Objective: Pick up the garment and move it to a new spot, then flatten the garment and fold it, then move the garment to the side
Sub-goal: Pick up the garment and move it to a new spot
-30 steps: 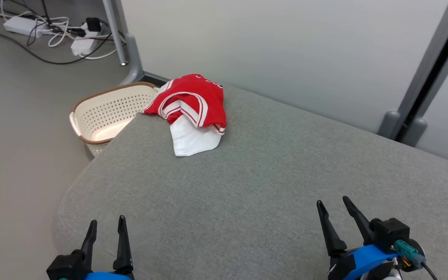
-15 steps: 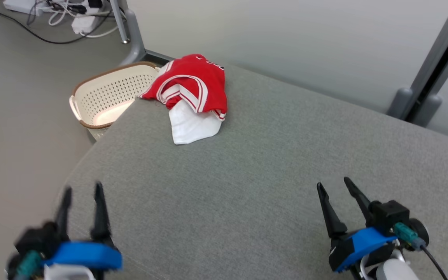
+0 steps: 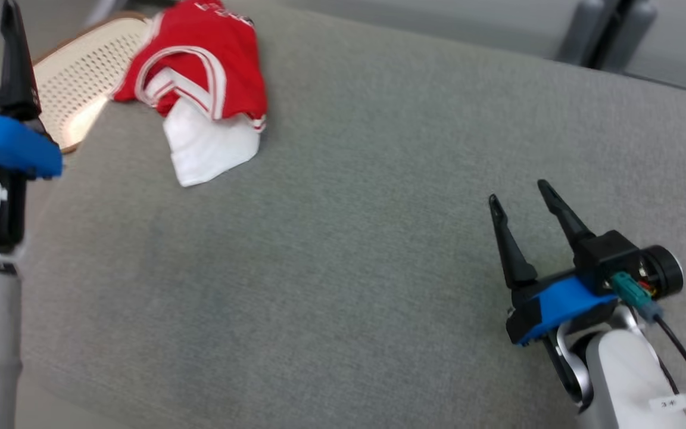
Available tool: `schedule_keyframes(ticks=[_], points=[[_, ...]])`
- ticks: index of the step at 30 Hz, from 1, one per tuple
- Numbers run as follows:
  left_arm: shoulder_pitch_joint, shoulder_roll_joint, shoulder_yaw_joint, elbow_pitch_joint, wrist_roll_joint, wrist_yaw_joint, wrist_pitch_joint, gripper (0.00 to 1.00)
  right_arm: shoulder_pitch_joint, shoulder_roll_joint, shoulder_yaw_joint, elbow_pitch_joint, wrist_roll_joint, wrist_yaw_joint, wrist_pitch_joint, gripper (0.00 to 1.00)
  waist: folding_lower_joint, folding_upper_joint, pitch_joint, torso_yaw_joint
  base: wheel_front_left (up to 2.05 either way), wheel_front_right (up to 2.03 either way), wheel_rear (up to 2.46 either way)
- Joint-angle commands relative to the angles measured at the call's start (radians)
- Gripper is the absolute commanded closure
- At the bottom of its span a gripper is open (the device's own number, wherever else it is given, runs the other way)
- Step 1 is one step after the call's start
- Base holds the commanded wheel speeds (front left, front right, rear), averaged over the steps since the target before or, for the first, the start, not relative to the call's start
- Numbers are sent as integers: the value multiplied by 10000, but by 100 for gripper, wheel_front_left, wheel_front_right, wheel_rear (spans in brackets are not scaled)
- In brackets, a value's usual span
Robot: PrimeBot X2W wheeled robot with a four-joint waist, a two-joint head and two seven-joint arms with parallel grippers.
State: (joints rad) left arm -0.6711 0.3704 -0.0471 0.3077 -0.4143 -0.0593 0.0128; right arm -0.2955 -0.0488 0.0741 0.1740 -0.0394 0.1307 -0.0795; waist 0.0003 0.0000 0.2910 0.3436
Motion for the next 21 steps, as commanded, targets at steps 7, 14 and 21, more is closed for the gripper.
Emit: schedule_keyframes(ticks=[7,14,21], points=[[-1824,-278,51,2701,-590,0,953,0,-372,-29,168,-884,-609,1,526,0,-3,0,1211,-694,0,0,0],[-2435,-1077,124,4840,-1609,-281,2015,0,-395,-30,-147,-1529,-1010,1,802,0,-3,0,2024,-944,0,0,0],[-2758,-1462,232,5892,-2423,-587,2342,0,-290,-32,-278,-1828,-1098,1,869,0,-3,0,2509,-1126,0,0,0]])
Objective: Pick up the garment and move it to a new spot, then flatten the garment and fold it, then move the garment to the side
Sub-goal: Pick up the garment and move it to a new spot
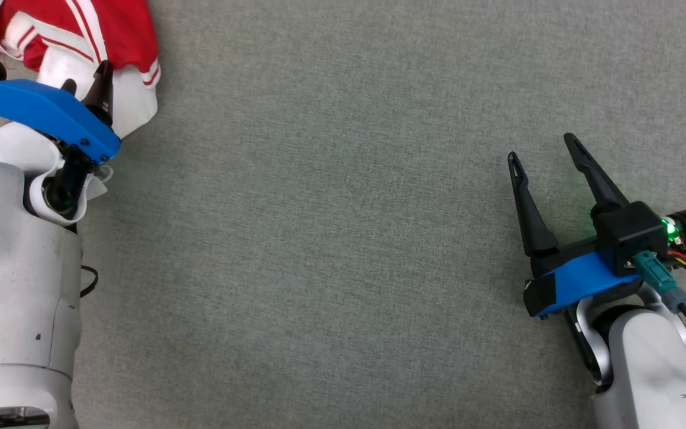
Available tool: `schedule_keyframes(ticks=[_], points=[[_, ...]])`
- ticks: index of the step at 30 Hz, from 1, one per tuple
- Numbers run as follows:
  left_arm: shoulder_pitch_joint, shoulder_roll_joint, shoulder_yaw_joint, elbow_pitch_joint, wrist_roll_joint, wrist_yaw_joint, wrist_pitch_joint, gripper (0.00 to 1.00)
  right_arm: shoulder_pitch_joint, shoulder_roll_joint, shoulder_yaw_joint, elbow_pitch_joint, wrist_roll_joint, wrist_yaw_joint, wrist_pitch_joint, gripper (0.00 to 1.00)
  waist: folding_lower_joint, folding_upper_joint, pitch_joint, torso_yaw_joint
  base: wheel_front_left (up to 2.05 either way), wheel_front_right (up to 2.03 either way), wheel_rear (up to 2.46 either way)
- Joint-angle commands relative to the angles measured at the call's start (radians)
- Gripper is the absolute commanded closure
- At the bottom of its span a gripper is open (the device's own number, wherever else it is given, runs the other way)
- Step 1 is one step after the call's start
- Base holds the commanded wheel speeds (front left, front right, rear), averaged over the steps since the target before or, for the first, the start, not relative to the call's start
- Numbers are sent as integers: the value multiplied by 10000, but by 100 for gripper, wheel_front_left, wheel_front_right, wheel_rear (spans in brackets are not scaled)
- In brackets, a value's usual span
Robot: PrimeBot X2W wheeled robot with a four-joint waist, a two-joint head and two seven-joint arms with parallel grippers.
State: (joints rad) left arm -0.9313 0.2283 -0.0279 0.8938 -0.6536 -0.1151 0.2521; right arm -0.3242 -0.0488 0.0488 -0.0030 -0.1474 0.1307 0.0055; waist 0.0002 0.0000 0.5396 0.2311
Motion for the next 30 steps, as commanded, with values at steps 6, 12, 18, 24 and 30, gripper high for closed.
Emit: schedule_keyframes(ticks=[6,12,18,24,30], points=[[-543,-289,420,470,-853,-134,-241,0,-51,-32,-34,-221,-19,1,17,0,-2,0,346,-179,0,0,0],[-782,-535,727,-146,-2277,-177,-245,0,-11,-33,-153,-321,-100,1,44,0,-2,0,584,-243,0,0,0],[-530,-360,499,-692,-2931,-157,-433,0,-9,-33,-149,-335,-85,-1,35,0,-2,0,721,-295,0,0,0],[-684,-118,230,-406,-2996,-159,-810,0,-108,-39,-112,-356,-60,-1,54,0,-2,0,880,-397,0,0,0],[-954,21,31,-106,-3044,-160,-1534,100,-89,-45,-193,-331,-109,-1,13,0,-2,0,985,-471,0,0,0]])
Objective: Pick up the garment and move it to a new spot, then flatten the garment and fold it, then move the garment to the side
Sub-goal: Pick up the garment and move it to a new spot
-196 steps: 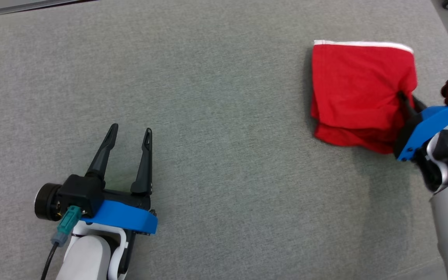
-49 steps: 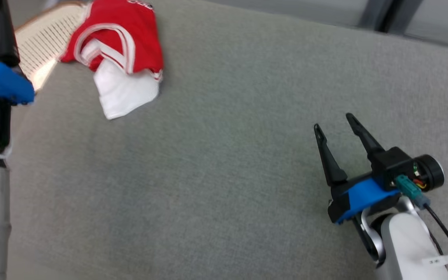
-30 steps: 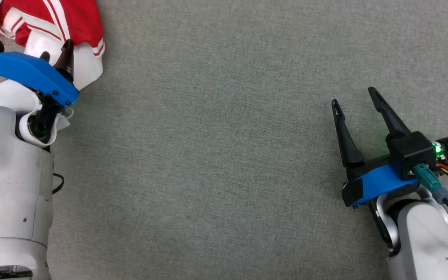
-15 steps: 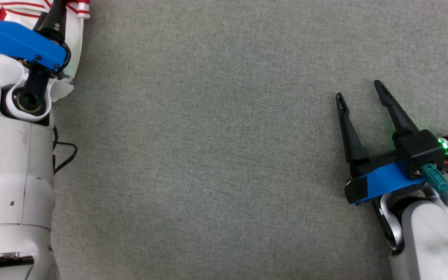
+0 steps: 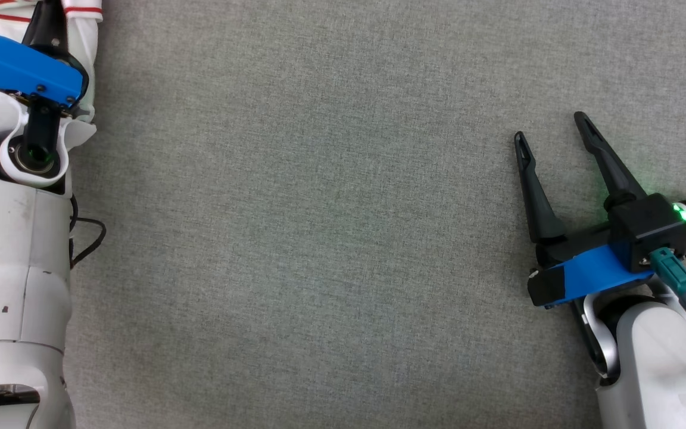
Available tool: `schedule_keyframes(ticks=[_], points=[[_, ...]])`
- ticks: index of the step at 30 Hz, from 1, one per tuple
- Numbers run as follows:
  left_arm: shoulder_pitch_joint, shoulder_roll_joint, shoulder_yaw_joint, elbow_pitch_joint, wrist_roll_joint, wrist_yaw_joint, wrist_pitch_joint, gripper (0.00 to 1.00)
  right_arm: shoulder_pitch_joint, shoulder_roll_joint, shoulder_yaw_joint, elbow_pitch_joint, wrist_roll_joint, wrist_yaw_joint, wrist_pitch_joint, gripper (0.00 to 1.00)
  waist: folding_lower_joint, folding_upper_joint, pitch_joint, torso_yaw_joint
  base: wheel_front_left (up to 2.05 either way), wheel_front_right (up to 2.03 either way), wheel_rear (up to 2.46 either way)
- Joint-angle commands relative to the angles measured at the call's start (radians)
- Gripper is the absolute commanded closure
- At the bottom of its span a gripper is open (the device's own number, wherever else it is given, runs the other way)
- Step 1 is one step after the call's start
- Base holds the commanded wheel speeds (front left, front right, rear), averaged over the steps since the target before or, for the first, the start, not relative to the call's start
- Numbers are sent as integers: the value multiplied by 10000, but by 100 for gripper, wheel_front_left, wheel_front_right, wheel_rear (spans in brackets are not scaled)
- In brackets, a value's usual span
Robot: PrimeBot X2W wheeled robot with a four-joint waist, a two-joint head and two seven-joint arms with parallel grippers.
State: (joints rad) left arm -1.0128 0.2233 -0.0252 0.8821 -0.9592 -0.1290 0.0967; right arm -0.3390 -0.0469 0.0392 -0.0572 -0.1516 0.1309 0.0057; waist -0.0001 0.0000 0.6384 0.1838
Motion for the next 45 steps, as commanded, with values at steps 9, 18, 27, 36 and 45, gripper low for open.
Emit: schedule_keyframes(ticks=[9,18,27,36,45], points=[[-113,470,-651,-77,-87,-23,-869,100,-63,-68,-142,401,22,-3,-93,0,1,0,-141,-7,0,0,0],[167,1281,-1669,-963,-113,-23,-1532,100,-95,-60,-52,923,427,-3,-508,0,1,0,-1031,-62,0,0,0],[146,2256,-2877,-2557,38,-22,-1244,100,123,-53,90,2141,1329,-3,-1273,0,1,0,-2877,-666,0,0,0],[-79,2449,-4034,-4644,202,-24,-354,100,752,-43,-147,3389,2156,-1,-2019,0,1,0,-4729,-1794,0,0,0],[-456,1315,-4500,-6729,-217,182,56,100,1019,-46,-624,3983,2475,-1,-2384,0,1,0,-5342,-2731,0,0,0]])
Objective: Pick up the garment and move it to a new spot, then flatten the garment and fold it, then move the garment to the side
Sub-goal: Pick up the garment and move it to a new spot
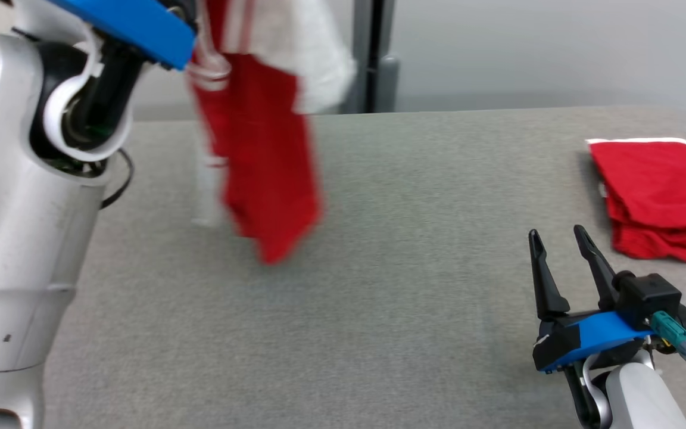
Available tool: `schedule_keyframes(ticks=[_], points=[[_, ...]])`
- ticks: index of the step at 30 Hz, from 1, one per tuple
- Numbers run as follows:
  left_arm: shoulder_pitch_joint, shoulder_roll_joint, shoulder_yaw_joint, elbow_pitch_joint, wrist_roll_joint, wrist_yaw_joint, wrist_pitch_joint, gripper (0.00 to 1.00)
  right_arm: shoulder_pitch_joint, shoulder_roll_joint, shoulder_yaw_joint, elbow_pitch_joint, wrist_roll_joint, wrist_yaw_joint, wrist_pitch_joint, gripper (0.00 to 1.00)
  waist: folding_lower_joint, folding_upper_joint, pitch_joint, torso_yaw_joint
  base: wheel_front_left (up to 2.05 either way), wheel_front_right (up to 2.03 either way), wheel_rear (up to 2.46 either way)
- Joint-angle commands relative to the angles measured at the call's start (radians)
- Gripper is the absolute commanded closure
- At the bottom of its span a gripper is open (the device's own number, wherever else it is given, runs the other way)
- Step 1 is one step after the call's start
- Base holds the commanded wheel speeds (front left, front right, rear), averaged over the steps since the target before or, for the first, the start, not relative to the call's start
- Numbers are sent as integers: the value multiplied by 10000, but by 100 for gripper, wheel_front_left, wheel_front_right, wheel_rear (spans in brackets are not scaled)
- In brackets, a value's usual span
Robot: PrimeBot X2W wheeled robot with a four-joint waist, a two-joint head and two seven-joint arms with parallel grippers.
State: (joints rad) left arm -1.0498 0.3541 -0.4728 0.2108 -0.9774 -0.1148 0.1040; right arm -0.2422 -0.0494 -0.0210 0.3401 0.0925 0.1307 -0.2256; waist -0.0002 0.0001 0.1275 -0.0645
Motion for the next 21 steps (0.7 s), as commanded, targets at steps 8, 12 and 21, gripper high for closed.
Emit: schedule_keyframes(ticks=[8,12,21], points=[[1033,-173,-74,-625,-415,341,-110,100,54,-21,-176,221,97,1,-231,0,2,-1,158,-513,0,0,0],[2617,105,-280,-113,-438,332,-353,100,-35,-21,-167,281,164,1,-288,0,2,-1,436,-541,0,0,0],[5090,410,-439,2524,-323,197,-1547,100,-246,-21,-102,403,166,1,-353,0,2,-1,920,-587,0,0,0]])
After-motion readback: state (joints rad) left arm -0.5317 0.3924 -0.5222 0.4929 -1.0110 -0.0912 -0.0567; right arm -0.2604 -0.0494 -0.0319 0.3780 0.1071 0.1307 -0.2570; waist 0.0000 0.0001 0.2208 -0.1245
